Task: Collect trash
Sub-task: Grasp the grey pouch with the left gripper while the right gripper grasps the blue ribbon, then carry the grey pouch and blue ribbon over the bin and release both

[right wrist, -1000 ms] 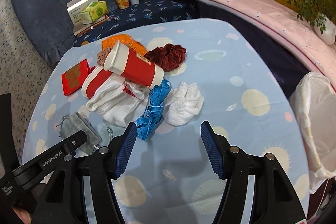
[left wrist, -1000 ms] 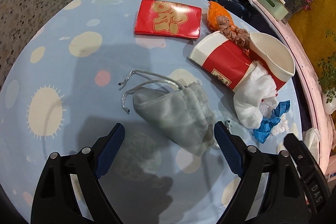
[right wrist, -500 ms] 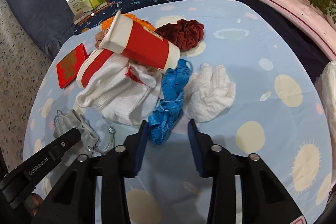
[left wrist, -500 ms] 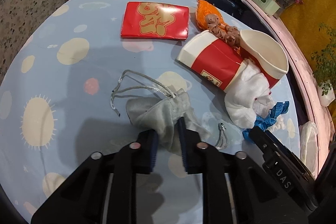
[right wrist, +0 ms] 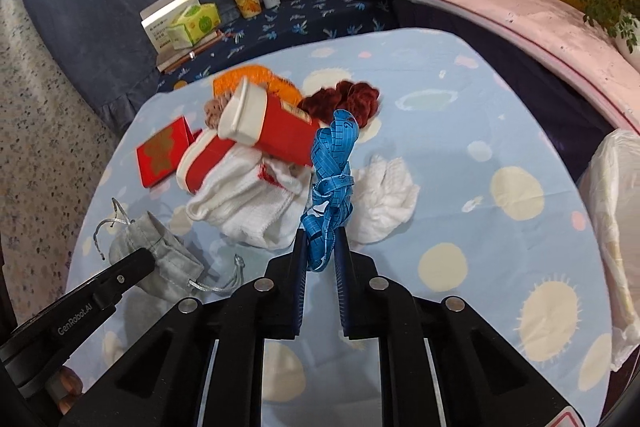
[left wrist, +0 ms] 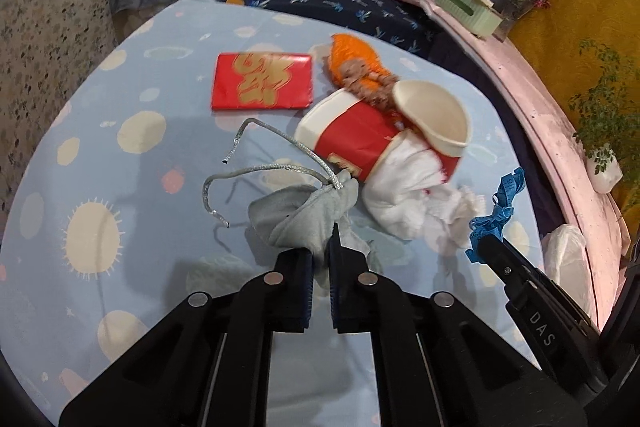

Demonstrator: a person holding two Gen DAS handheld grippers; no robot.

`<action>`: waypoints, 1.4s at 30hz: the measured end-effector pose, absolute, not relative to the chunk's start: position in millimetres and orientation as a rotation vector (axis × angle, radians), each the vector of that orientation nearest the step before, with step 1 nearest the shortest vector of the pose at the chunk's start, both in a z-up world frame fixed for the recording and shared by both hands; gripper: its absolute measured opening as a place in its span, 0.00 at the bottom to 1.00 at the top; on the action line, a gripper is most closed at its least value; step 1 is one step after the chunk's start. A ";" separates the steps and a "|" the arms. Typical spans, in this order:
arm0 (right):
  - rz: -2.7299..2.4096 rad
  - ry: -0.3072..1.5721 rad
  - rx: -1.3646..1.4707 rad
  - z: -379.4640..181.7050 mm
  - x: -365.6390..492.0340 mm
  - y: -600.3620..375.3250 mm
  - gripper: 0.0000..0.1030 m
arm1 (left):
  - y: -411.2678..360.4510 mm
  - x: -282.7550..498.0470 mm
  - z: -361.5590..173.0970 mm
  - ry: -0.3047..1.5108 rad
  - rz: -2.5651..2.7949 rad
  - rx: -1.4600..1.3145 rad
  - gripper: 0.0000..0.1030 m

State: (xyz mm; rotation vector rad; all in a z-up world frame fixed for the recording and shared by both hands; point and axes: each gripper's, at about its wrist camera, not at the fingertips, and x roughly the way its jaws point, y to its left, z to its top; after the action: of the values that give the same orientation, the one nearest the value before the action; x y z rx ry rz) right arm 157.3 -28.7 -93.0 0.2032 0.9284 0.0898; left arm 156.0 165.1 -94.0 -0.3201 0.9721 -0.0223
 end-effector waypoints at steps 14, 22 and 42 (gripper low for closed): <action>0.018 0.742 0.237 -7.9 117.0 -101.8 0.12 | 82.9 134.6 -14.6 0.844 -0.179 -0.208 0.06; -0.072 0.667 0.291 17.0 88.4 -166.5 0.12 | 15.0 125.6 18.7 0.788 -0.295 -0.128 0.06; -0.314 0.650 0.428 -4.0 41.5 -303.4 0.12 | -128.1 113.1 19.9 0.813 -0.532 0.002 0.06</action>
State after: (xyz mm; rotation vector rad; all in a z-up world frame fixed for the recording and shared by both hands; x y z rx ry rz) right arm 41.5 -303.4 -4.0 0.4285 0.6499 -0.3141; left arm 113.1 -128.1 19.9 0.0017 0.8131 -0.5321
